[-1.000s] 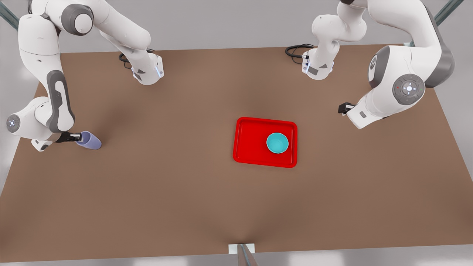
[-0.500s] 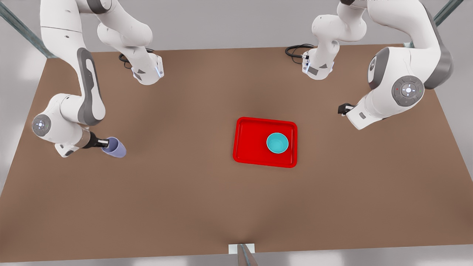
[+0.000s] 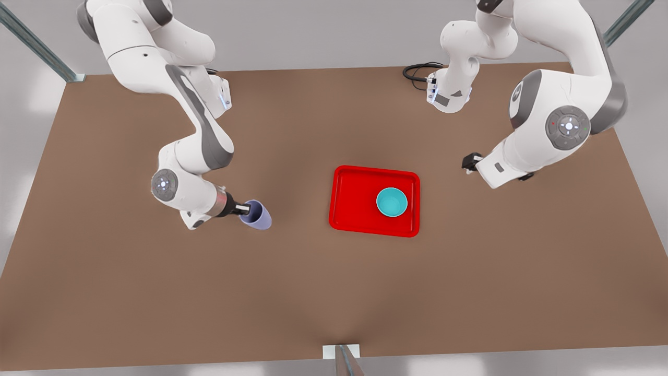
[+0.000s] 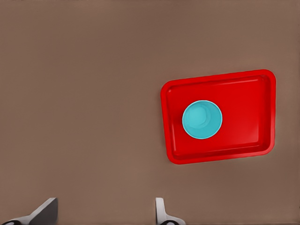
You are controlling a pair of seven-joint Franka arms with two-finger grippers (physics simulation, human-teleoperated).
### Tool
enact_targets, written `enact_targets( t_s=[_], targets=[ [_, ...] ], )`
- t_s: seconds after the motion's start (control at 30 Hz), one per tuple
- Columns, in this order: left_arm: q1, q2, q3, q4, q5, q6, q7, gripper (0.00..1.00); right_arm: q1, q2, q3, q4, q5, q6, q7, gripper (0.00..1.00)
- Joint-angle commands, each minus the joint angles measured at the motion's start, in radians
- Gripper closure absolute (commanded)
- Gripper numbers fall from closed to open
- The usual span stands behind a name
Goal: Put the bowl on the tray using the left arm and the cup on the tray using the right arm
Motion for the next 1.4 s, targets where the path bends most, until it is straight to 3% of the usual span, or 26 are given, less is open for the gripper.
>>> enact_targets(
  t_s=[0.0,0.17,0.27,0.47,0.93,1.0,1.27,1.33,1.37],
  targets=[
    [0.003,-0.001,0.000,0.000,-0.006,0.000,0.000,0.00,0.000,0.000,0.012,0.002,-0.008,-0.002,0.005,0.79],
    [0.003,-0.001,0.000,0.000,-0.006,0.005,0.002,0.00,0.012,0.115,0.176,0.127,-0.091,-0.001,0.161,0.79],
    [0.003,0.001,-0.001,0.000,-0.006,0.008,0.005,0.00,0.152,0.272,0.179,0.297,-0.244,-0.002,0.335,0.79],
    [0.003,0.002,-0.001,0.000,-0.006,0.021,0.009,0.00,0.311,0.391,0.169,0.423,-0.413,-0.001,0.405,0.79],
    [0.003,0.004,-0.001,-0.001,-0.007,0.034,0.006,0.00,0.432,0.569,0.167,0.496,-0.533,-0.001,0.390,0.79],
    [0.003,0.004,-0.001,0.000,-0.007,0.034,0.008,0.00,0.434,0.569,0.167,0.499,-0.533,-0.002,0.390,0.00],
    [0.003,0.016,-0.001,-0.001,-0.033,0.034,0.003,0.00,0.432,0.565,0.169,0.501,-0.539,-0.002,0.375,0.00],
    [0.003,0.018,-0.001,-0.001,-0.033,0.034,0.006,0.00,0.377,0.488,0.162,0.515,-0.505,-0.045,0.372,0.00],
    [0.003,0.018,-0.001,-0.001,-0.033,0.035,0.006,0.00,0.365,0.378,0.063,0.498,-0.415,-0.154,0.326,0.00]
  ],
)
